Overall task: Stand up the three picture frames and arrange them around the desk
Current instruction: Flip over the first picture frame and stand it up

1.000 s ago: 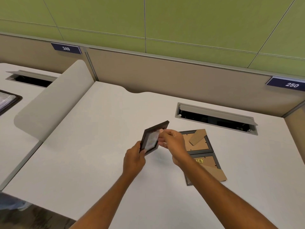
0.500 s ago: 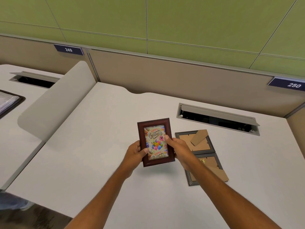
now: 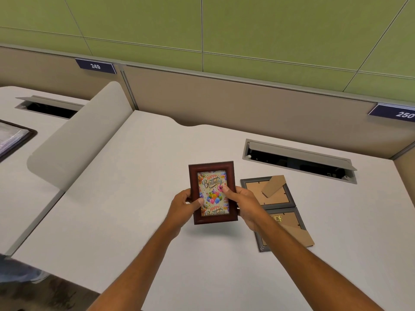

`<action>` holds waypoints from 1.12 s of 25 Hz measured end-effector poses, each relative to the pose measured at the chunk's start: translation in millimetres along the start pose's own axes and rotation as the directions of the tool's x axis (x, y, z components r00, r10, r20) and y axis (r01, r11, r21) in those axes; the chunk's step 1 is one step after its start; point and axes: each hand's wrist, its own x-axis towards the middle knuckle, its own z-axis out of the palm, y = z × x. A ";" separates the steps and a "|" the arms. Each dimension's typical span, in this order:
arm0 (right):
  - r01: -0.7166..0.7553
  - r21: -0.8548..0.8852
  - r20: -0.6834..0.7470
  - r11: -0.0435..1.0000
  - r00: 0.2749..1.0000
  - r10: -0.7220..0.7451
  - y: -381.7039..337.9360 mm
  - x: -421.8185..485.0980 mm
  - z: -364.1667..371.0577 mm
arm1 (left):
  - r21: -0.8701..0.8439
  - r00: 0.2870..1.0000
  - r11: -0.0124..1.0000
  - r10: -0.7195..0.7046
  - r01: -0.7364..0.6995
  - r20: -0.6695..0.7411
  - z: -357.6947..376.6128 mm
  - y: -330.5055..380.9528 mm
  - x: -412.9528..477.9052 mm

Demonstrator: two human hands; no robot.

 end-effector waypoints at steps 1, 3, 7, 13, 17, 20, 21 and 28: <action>0.002 0.008 0.003 1.000 1.000 -0.002 -0.5 -0.3 0.7 | 0.005 1.000 1.000 0.000 0.000 -0.003 -0.2 -0.1 0.9; 0.005 0.031 0.012 0.999 1.000 -0.005 -1.2 -0.1 1.9 | 0.010 1.000 1.000 -0.004 0.004 0.002 -0.9 0.0 2.1; 0.002 0.033 0.015 0.999 1.000 -0.002 -2.5 2.4 6.9 | -0.023 1.000 1.000 -0.009 0.010 0.024 -3.4 -1.7 4.0; -0.030 0.064 0.024 0.998 0.999 0.028 -0.7 14.1 12.1 | -0.078 0.995 0.996 -0.027 0.034 0.101 -8.2 -1.3 12.3; -0.040 0.082 0.040 0.996 0.999 0.037 -2.0 25.0 14.5 | -0.091 0.991 0.995 -0.018 0.030 0.130 -12.4 -1.2 25.4; -0.023 0.086 0.022 0.996 1.000 0.021 -6.7 32.2 20.2 | -0.080 0.990 0.997 -0.009 0.020 0.142 -16.5 -1.9 40.3; -0.015 0.089 0.022 0.996 1.000 0.013 -8.6 34.4 21.9 | -0.074 0.990 0.997 -0.009 0.020 0.144 -17.8 -2.7 46.1; -0.026 0.155 -0.029 0.988 0.999 0.031 -14.0 57.2 29.4 | -0.015 0.991 0.999 -0.050 0.052 0.125 -24.4 -12.3 79.0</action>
